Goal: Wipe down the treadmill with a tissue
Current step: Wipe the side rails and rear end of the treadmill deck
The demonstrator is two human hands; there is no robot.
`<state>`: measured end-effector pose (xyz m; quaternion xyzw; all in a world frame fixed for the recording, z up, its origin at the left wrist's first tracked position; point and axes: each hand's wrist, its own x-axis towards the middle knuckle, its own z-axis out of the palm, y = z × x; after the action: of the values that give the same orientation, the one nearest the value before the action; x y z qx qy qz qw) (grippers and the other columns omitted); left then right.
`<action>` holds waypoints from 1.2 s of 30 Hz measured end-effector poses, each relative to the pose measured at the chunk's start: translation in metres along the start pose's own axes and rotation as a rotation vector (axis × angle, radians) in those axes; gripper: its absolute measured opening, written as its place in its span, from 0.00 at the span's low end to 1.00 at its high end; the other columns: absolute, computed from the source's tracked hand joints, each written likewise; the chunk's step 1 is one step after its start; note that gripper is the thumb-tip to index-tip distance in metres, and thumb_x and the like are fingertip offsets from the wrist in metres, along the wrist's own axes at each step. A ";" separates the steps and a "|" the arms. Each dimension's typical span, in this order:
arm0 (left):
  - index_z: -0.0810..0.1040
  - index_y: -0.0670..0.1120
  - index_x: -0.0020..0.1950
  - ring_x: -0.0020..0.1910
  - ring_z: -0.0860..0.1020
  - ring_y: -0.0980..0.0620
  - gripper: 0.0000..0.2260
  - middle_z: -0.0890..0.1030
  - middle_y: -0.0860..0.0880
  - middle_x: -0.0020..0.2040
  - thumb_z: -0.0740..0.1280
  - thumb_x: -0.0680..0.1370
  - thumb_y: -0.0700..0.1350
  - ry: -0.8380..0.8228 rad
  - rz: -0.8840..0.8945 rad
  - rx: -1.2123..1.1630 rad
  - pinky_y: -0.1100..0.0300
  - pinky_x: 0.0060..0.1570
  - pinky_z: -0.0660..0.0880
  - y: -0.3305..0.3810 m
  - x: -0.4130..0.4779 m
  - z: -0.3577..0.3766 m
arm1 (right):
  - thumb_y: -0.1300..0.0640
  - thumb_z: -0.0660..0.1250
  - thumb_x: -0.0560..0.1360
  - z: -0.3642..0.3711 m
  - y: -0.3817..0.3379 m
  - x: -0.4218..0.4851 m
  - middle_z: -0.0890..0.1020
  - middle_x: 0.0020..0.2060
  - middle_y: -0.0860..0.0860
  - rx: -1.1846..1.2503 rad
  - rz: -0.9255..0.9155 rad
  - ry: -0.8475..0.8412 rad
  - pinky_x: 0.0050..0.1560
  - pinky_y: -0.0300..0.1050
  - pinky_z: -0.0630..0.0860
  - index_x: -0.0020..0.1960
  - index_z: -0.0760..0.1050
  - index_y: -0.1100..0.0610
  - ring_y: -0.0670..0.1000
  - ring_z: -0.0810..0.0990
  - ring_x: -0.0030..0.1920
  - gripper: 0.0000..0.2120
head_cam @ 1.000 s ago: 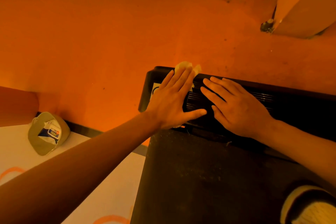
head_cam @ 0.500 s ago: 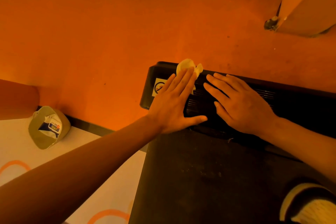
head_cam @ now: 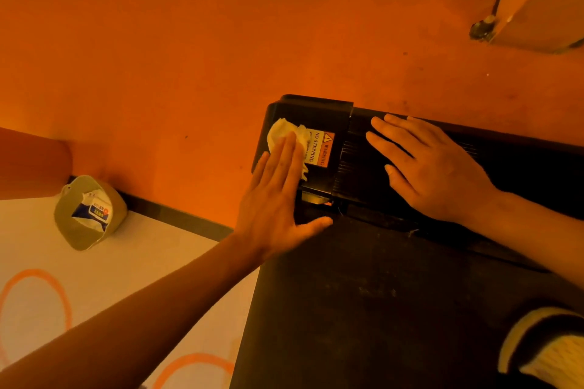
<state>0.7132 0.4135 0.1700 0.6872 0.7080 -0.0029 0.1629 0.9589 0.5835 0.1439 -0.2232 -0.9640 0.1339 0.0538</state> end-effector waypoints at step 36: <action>0.52 0.46 0.85 0.83 0.55 0.45 0.50 0.59 0.43 0.83 0.42 0.74 0.80 0.092 -0.174 -0.258 0.40 0.79 0.57 -0.025 0.083 -0.028 | 0.52 0.54 0.83 0.000 -0.001 0.000 0.67 0.79 0.59 -0.012 -0.008 0.021 0.79 0.59 0.60 0.79 0.67 0.61 0.60 0.64 0.79 0.26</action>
<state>0.6820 0.4988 0.1711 0.5959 0.7662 0.1053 0.2164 0.9581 0.5825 0.1446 -0.2211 -0.9651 0.1255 0.0629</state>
